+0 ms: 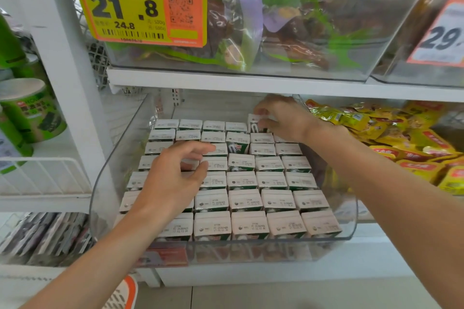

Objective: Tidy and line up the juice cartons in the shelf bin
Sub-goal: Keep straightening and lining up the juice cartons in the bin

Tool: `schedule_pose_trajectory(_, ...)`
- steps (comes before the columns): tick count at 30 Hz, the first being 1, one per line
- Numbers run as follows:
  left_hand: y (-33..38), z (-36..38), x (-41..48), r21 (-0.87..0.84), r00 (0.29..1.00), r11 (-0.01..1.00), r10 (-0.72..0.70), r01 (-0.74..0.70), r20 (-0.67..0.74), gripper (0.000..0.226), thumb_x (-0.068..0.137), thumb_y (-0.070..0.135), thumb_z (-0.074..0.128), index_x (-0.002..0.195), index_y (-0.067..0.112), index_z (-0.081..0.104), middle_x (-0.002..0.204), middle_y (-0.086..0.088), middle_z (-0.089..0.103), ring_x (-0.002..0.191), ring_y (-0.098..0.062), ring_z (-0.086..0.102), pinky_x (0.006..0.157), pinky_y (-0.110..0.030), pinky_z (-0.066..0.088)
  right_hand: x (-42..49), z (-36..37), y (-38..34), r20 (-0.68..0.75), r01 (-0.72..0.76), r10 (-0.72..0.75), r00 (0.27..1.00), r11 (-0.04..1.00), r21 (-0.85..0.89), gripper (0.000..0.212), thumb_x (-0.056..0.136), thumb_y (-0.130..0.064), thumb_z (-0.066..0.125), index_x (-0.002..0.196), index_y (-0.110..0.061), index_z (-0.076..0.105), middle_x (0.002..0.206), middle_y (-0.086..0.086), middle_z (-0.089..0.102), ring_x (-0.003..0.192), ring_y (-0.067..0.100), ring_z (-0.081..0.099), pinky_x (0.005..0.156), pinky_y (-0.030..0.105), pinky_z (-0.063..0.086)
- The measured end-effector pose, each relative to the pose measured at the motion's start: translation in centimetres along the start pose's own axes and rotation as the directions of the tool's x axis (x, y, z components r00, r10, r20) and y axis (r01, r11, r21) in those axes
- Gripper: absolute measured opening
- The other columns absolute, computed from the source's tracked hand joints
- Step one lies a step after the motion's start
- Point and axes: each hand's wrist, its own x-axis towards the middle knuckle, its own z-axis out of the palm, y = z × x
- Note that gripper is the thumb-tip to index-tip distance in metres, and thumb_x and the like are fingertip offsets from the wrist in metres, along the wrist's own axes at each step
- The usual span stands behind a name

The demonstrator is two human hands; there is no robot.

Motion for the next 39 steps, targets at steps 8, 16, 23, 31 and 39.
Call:
schedule_pose_trajectory(8,0.4,0.1,-0.1,0.046,1.0,0.999,0.01,-0.01,0.013,0.035,0.098,0.012,0.069,0.119,0.04,0.072,0.113,0.02,0.068,0.109,0.003,0.062,0.085,-0.008,0.043,-4.9,-0.8,0.2,-0.303,0.164,-0.128,0.944,0.982,0.095,0.034,0.101,-0.016,0.068,0.134,-0.012,0.064,0.131,0.011,0.071,0.122,0.028,0.06,0.102,0.037,0.048)
schedule_pose_trajectory(16,2.1,0.6,-0.6,0.049,0.991,0.992,0.111,-0.114,0.069,0.048,0.096,0.019,0.073,0.138,0.04,0.06,0.127,0.024,0.065,0.122,0.004,0.057,0.107,-0.025,0.048,-10.9,-1.0,-3.2,-0.363,0.325,-0.228,0.903,0.917,0.232,0.045,0.099,-0.023,0.072,0.142,-0.017,0.061,0.122,-0.006,0.052,0.108,0.012,0.058,0.096,0.029,0.051)
schedule_pose_trajectory(23,3.9,0.7,-1.4,0.053,0.963,0.978,0.19,-0.204,0.191,0.045,0.088,0.038,0.075,0.129,0.052,0.062,0.122,0.037,0.066,0.118,0.011,0.06,0.101,-0.017,0.044,-13.9,0.0,-6.3,-0.301,0.242,-0.011,0.953,0.625,0.742,0.038,0.096,-0.014,0.076,0.134,-0.016,0.07,0.118,-0.001,0.062,0.115,0.011,0.066,0.102,0.024,0.055)
schedule_pose_trajectory(31,3.5,0.5,-1.4,-0.223,0.98,0.971,0.12,-0.083,0.159,0.034,0.086,0.037,0.072,0.12,0.038,0.071,0.114,0.024,0.076,0.106,0.003,0.072,0.089,-0.01,0.054,-13.6,0.9,-7.1,-0.159,0.092,0.203,0.966,0.305,0.948,0.04,0.085,-0.011,0.085,0.12,-0.025,0.072,0.102,-0.004,0.078,0.092,0.01,0.078,0.078,0.018,0.059)
schedule_pose_trajectory(39,3.1,0.7,-1.4,-0.363,0.974,0.929,0.019,0.066,0.226,0.038,0.09,0.049,0.061,0.123,0.033,0.073,0.109,0.008,0.081,0.099,-0.012,0.078,0.082,-0.013,0.057,-13.5,1.3,-6.7,-0.061,0.023,0.331,0.942,0.117,0.993,0.028,0.083,-0.021,0.088,0.107,-0.02,0.075,0.103,-0.005,0.082,0.091,0.012,0.08,0.077,0.015,0.059)
